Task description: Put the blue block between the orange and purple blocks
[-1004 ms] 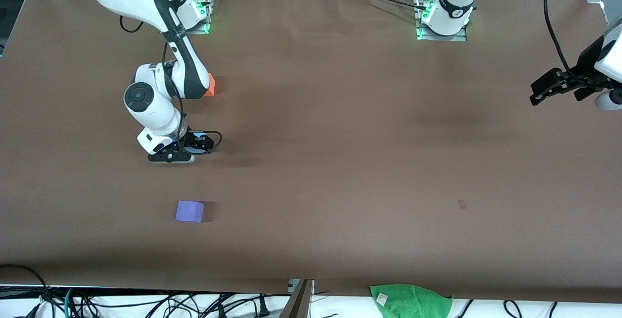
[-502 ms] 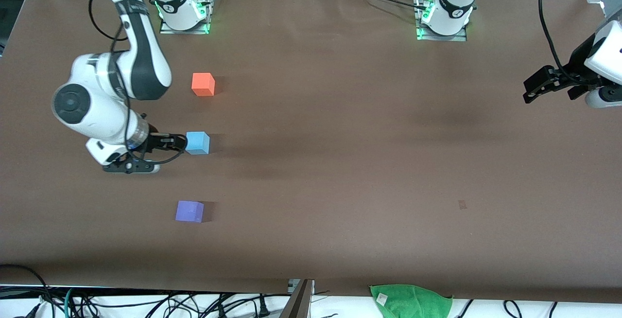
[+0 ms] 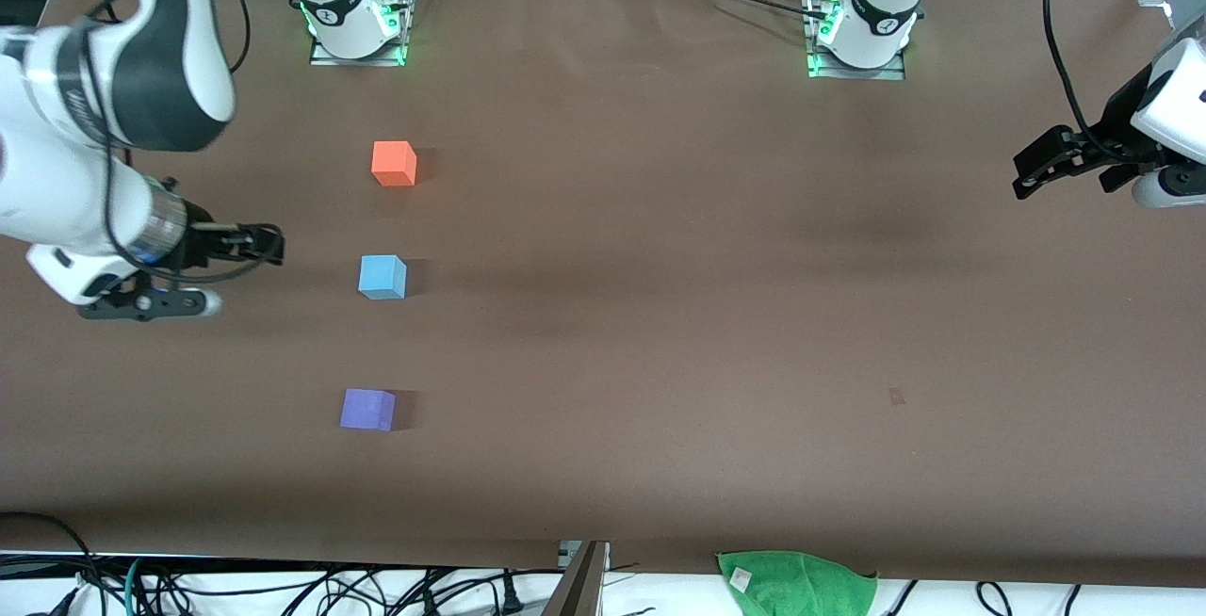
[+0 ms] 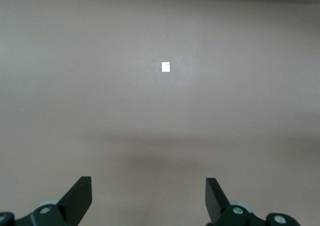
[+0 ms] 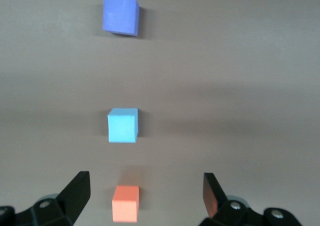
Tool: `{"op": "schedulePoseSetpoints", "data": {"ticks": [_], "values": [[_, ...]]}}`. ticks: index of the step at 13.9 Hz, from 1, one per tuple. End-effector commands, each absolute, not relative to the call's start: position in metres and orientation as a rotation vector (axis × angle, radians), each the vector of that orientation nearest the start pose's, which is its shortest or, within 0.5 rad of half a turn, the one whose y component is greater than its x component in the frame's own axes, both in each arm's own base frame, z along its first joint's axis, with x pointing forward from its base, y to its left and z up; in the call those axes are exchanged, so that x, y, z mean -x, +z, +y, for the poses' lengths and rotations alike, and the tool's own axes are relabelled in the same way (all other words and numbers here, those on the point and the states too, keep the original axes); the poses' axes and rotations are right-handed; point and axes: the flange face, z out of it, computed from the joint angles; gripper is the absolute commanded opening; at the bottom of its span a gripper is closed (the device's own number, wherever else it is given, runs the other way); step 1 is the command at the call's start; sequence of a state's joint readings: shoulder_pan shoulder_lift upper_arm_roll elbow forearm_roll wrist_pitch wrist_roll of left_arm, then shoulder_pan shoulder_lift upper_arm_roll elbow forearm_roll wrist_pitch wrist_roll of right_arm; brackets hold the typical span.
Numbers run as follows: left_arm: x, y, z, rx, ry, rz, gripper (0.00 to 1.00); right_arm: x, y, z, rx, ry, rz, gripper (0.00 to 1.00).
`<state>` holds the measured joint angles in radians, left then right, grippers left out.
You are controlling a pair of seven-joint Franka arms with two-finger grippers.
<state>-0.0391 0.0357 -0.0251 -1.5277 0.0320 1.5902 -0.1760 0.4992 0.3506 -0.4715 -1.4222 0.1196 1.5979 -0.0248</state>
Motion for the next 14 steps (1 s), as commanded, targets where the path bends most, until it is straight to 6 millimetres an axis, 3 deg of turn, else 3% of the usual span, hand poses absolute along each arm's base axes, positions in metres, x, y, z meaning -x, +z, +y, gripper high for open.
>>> {"op": "schedulePoseSetpoints", "data": {"ticks": [1, 6, 10, 13, 14], "values": [[-0.565, 0.635, -0.035, 3.122, -0.041, -0.18, 1.0, -0.634, 0.532, 0.057, 3.181, 0.243, -0.137, 1.0], [-0.564, 0.634, -0.041, 3.121, -0.039, -0.166, 1.0, -0.612, 0.564, 0.04, 3.152, 0.251, -0.159, 1.0], [-0.564, 0.631, -0.04, 3.12, -0.016, -0.166, 1.0, -0.592, 0.57, 0.031, 3.18, 0.249, -0.241, 1.0], [-0.564, 0.632, -0.039, 3.118, -0.021, -0.166, 1.0, -0.572, 0.613, 0.015, 3.187, 0.123, -0.205, 1.0], [-0.564, 0.632, -0.04, 3.118, -0.016, -0.166, 1.0, -0.568, 0.616, 0.019, 3.186, 0.115, -0.219, 1.0]]}}
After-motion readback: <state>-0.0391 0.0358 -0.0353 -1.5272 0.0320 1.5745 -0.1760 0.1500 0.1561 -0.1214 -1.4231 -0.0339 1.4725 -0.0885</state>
